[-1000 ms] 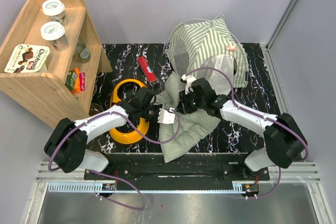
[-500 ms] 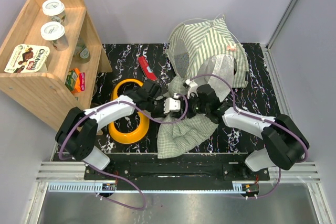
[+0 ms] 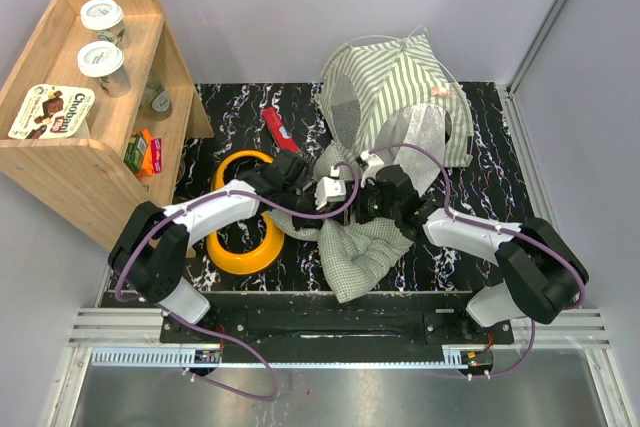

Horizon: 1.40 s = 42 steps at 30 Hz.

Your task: Set up the pet tent

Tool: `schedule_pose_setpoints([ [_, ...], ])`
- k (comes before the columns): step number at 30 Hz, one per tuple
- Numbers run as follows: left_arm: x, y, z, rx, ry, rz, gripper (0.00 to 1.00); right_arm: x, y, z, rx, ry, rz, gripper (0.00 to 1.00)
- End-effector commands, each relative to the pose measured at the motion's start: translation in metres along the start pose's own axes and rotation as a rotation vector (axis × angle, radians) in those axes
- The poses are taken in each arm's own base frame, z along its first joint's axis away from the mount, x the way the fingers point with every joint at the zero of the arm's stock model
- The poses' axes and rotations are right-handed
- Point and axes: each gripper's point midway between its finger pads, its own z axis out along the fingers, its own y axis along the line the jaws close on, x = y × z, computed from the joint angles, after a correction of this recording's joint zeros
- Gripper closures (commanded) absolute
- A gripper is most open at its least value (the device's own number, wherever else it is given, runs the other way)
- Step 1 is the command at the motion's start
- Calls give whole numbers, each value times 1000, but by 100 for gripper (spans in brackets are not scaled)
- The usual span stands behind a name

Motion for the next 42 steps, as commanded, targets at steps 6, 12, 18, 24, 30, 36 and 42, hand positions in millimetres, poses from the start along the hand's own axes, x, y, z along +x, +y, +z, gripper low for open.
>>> schedule_pose_setpoints([
  [6, -91, 24, 0, -31, -268, 36, 100, 56, 105, -29, -506, 145, -324, 25],
  [12, -74, 15, 0, -6, -226, 113, 100, 37, 91, -36, -429, 208, -318, 22],
  [18, -52, 8, 7, 26, -179, 111, 100, 33, 89, -48, -521, 221, -259, 22],
  [24, -31, -1, 14, 74, -130, 107, 100, 18, 91, -62, -564, 183, -221, 20],
  [30, -18, -12, 14, 109, -121, 103, 100, 12, 84, -66, -552, 181, -159, 20],
  [36, -34, -5, 16, 100, -151, 65, 100, 19, 84, -63, -557, 190, -112, 20],
  [42, -78, -7, 10, 138, -280, 10, 100, 39, 88, -50, -485, 192, -170, 20],
])
